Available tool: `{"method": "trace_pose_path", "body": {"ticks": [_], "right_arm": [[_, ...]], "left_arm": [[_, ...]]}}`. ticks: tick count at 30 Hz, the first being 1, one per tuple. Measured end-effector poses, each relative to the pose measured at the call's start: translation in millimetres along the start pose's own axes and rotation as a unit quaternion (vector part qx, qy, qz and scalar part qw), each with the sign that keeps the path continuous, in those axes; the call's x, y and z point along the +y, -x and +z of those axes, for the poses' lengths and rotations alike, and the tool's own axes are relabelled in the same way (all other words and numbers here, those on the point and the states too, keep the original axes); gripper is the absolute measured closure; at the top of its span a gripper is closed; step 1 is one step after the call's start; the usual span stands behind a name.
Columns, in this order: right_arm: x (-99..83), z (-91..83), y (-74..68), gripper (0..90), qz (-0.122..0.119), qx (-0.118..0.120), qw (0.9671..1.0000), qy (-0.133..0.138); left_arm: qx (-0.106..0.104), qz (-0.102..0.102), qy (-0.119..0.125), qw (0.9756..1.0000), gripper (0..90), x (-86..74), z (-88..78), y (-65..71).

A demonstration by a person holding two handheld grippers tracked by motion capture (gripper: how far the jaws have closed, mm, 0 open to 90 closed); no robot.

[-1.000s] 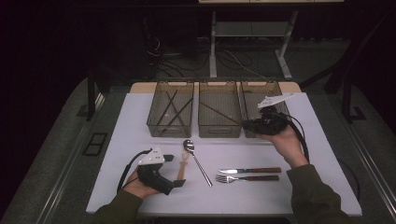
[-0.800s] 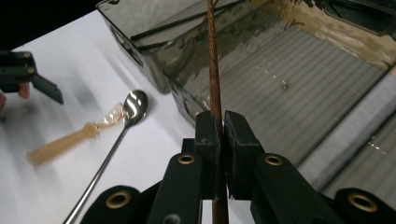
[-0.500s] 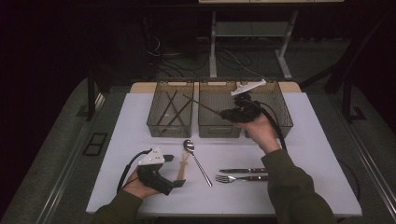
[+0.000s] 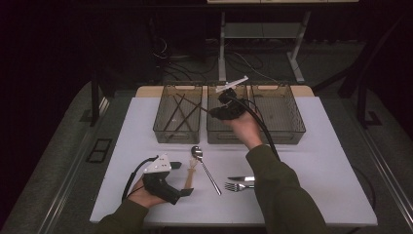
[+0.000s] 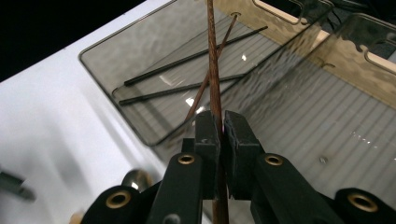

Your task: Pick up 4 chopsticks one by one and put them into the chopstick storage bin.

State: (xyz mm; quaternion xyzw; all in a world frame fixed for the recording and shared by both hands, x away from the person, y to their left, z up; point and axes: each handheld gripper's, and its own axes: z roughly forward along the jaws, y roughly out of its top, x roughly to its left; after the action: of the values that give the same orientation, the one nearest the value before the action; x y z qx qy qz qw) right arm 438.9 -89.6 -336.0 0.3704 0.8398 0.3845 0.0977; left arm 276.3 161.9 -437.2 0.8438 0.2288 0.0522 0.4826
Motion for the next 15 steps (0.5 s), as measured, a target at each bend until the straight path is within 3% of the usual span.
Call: {"method": "trace_pose_path", "body": {"ticks": [10,15], "right_arm": [[20.9,42.7,-4.5,84.7,0.008,-0.022,0.9996,-0.018],[26.7,61.0,-5.9,84.7,0.023,-0.026,0.9990,-0.028]], "left_arm": [[-0.006,-0.001,0.003,1.0000,0.0,0.3,0.6,0.6],[-0.007,0.000,0.003,1.0000,0.0,0.5,0.8,0.2]]}}
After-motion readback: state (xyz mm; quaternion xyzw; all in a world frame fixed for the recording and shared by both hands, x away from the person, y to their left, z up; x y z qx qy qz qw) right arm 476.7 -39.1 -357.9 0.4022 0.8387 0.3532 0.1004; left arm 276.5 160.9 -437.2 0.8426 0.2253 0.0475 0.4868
